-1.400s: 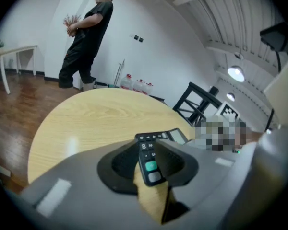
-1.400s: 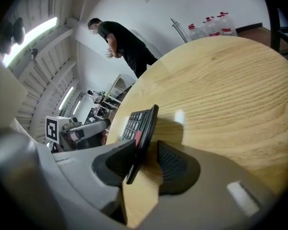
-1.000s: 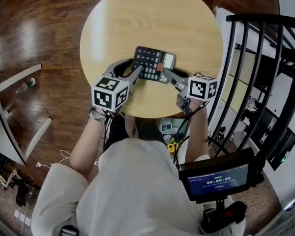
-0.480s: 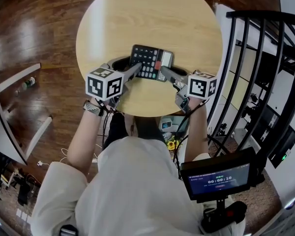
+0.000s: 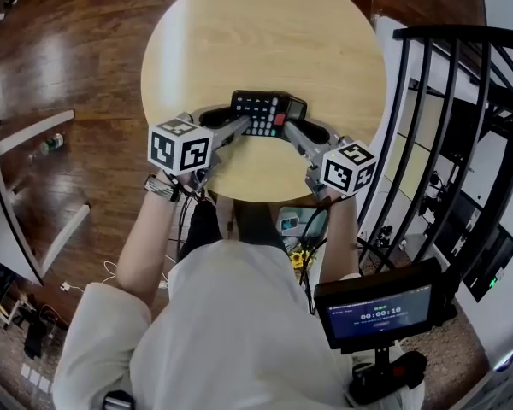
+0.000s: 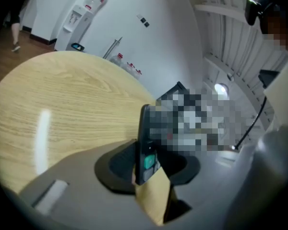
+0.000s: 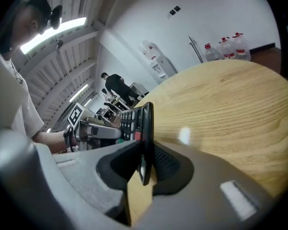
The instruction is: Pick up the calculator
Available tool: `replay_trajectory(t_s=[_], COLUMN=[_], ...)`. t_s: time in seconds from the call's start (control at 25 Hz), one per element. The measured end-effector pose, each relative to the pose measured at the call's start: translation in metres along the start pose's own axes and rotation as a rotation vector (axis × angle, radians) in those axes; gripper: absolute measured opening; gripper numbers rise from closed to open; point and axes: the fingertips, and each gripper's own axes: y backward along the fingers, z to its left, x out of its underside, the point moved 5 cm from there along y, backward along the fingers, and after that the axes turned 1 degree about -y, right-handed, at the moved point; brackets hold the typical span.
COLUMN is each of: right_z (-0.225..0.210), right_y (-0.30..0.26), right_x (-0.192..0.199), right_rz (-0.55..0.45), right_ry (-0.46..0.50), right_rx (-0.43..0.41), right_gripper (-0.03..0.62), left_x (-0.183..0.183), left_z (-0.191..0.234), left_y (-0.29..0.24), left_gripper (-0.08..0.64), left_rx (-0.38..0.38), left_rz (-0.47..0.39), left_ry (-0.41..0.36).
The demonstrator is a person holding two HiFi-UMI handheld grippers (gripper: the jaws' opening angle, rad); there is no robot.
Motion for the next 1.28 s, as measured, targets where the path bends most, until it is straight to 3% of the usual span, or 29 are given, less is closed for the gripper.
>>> replay_trajectory(t_s=[0.2, 0.6, 1.0, 1.28], right_z=[0.017, 0.067, 0.17, 0.268], right_y=[0.018, 0.067, 0.115, 0.155], right_x=[-0.023, -0.064, -0.065, -0.045], right_rz=[-0.051, -0.221, -0.406, -0.553], right_ry=[0.093, 0.278, 0.474, 0.659], right_rx=[0.012, 0.1, 0.239, 0.327], right_gripper=[0.064, 0.064, 0.066, 0.066], left_x=[-0.017, -0.058, -0.059, -0.035], left_z=[-0.02, -0.081, -0.146, -0.202], left_y=[0.011, 0.044, 0.118, 0.194], left_gripper=[0.143, 0.15, 0.153, 0.152], left_rx=[0.018, 0.006, 0.082, 0.162], left_rz=[-0.056, -0.198, -0.375, -0.565], left_ry=[-0.065, -0.357, -0.609, -0.836])
